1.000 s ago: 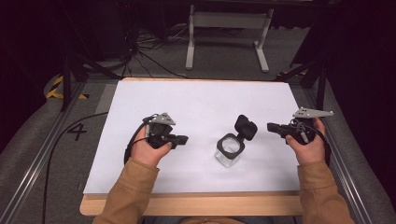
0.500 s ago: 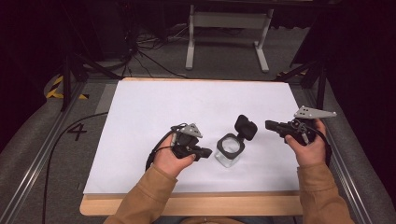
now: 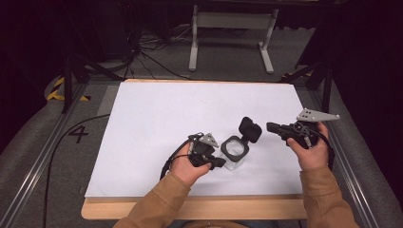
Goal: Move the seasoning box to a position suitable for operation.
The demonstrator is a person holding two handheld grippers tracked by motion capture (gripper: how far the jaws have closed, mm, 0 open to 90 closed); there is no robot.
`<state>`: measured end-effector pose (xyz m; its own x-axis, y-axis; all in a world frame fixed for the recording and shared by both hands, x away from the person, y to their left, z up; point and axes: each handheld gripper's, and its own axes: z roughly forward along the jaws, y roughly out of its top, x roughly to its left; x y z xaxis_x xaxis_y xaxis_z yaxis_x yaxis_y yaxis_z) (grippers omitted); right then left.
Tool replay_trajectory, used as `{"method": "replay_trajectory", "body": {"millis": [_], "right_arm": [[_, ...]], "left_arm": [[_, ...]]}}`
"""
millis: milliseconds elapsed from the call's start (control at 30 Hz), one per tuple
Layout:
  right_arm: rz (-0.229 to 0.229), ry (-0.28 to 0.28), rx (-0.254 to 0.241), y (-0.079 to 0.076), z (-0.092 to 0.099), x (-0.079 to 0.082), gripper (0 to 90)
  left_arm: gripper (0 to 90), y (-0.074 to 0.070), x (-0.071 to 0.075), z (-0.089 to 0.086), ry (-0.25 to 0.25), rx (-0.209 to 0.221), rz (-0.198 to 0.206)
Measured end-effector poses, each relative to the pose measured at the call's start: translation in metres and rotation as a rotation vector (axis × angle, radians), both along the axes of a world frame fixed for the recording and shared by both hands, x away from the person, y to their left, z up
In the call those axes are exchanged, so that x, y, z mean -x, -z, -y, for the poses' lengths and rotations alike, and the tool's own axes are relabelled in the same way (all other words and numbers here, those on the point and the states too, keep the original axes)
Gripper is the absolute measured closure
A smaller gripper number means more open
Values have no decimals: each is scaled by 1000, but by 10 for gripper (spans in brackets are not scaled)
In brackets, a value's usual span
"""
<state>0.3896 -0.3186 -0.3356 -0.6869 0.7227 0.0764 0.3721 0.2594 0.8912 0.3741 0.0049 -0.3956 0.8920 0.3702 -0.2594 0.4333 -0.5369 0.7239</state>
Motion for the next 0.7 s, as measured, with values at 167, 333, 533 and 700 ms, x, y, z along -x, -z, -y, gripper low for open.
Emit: {"method": "replay_trajectory", "body": {"millis": [167,333,533,700], "right_arm": [[5,-2,4,2,-3,-1,894],[15,-21,-8,1,-8,0,893],[27,-27,-7,0,-11,1,893],[43,-31,-18,-4,-12,3,894]], "left_arm": [[900,7,0,8,-11,10,8],[900,9,1,12,-23,12,7],[900,10,-1,11,-26,9,6],[900,11,0,12,-33,20,5]]}}
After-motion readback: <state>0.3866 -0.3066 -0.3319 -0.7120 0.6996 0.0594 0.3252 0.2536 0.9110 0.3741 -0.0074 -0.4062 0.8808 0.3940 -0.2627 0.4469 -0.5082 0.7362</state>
